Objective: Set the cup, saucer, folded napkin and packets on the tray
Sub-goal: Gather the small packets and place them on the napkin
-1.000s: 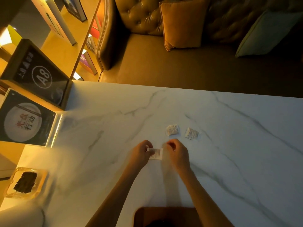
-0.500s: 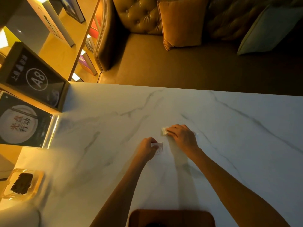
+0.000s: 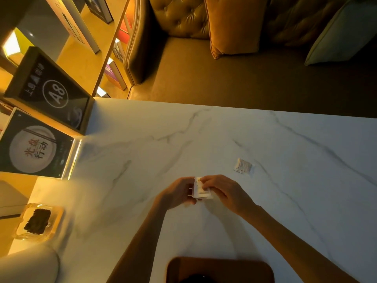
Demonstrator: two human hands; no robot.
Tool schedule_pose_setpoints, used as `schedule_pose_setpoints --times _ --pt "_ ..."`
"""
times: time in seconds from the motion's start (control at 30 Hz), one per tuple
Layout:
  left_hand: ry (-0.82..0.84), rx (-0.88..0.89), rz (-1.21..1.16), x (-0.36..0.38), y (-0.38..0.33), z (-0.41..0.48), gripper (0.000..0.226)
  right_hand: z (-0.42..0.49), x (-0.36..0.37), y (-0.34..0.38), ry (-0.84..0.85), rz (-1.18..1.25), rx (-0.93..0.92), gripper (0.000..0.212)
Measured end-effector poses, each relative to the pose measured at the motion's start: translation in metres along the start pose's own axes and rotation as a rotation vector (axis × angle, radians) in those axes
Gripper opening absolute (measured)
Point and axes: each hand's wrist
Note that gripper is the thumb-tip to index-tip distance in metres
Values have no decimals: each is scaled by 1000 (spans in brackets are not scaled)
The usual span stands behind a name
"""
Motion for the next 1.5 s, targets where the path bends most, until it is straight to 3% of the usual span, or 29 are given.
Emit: schedule_pose_setpoints --times 0.13,0.23,0.4,0.47,0.6,0.7,0.83,1.0,1.1,1.4,1.5 --pt "118 29 -44 -6 5 2 50 -1 3 -4 20 9 33 9" --pt "67 101 13 -8 8 2 39 1 8 -7 39 41 92 11" --pt "-227 239 223 -7 20 9 30 6 18 4 -50 624 740 33" --pt "-253 267 274 -4 23 10 32 3 27 4 -57 642 846 39" --pt "-219 267 358 1 22 7 25 -4 31 1 -219 510 857 26" --pt "-189 268 373 4 17 4 20 -6 28 1 -214 440 834 33" --pt "-216 302 604 12 13 5 18 -3 22 1 -173 284 770 40" --pt "-272 284 608 15 17 6 18 -1 -20 -27 -534 -117 742 23" --pt "-282 262 559 19 22 6 21 -6 -34 -51 -427 -300 844 38" --pt "-372 234 634 27 21 5 22 13 -45 -62 -335 -104 1036 51" --pt "-385 252 654 33 21 4 20 15 -28 -40 -233 190 950 50"
Point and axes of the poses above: each hand's wrist, its own z-axis towards the middle knuckle, its own x-axis out of the palm, y = z × x, and after that the axes turned 9 degrees about x, right-handed
